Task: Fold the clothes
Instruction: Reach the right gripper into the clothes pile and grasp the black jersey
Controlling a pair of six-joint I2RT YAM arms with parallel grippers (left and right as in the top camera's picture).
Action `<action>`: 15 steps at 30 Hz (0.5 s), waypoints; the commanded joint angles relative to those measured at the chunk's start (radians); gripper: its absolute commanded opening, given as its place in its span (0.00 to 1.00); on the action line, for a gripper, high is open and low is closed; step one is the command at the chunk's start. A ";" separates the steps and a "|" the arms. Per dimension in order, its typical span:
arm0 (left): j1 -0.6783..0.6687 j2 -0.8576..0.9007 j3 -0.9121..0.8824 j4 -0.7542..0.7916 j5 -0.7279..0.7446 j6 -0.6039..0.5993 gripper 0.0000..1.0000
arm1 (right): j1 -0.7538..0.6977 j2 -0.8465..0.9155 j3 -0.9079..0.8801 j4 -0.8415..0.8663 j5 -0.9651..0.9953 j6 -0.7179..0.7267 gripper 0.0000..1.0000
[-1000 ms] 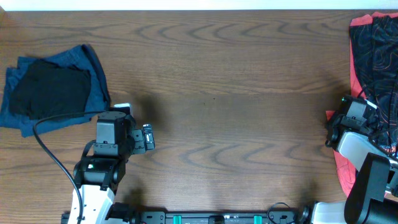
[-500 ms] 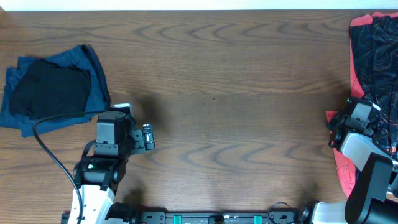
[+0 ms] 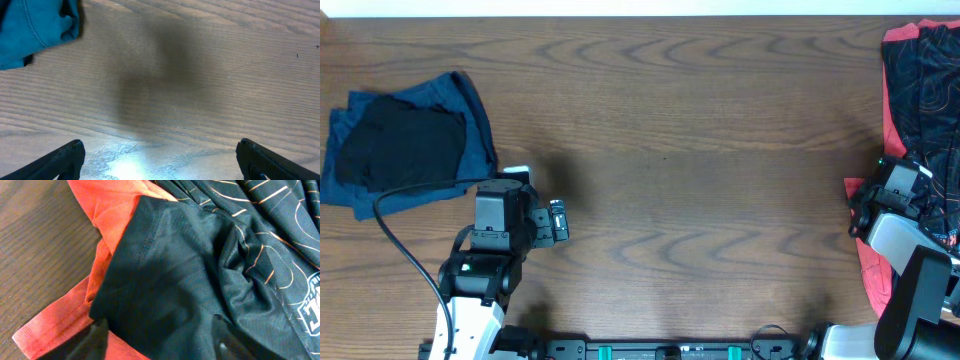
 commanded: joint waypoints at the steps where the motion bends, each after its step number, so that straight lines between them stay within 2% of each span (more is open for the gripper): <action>1: 0.004 0.001 0.021 0.002 -0.001 -0.014 0.98 | -0.013 0.016 0.017 0.004 -0.023 0.022 0.67; 15: 0.004 0.001 0.021 0.002 -0.001 -0.014 0.98 | -0.013 0.093 0.018 0.038 -0.018 0.055 0.66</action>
